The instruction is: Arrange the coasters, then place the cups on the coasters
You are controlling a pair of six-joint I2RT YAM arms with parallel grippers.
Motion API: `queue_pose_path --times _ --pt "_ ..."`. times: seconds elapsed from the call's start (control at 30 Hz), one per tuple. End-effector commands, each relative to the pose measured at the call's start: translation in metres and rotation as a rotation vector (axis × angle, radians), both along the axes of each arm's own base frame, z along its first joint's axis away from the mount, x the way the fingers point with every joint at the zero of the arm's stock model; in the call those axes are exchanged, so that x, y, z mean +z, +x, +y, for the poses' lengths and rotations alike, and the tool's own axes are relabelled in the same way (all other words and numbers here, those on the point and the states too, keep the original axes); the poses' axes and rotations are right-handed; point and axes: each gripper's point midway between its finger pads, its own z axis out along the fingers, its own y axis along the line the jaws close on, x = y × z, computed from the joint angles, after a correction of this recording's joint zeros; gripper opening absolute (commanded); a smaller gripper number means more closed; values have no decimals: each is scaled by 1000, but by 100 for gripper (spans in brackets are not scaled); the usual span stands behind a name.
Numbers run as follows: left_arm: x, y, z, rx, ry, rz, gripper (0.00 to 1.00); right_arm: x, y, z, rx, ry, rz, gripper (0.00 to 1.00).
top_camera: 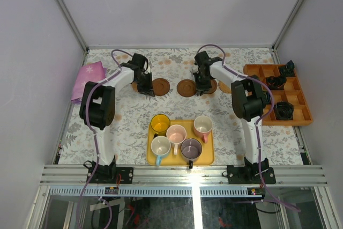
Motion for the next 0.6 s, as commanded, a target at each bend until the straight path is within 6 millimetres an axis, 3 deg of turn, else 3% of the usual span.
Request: queue_pose_path --times 0.0,0.33,0.57 --pt "-4 2 18 65 94 34 3 5 1 10 28 13 0 24" --pt "-23 5 30 114 143 87 4 4 7 18 39 19 -2 25" --pt "-29 17 31 120 157 78 3 1 6 23 49 27 5 25"
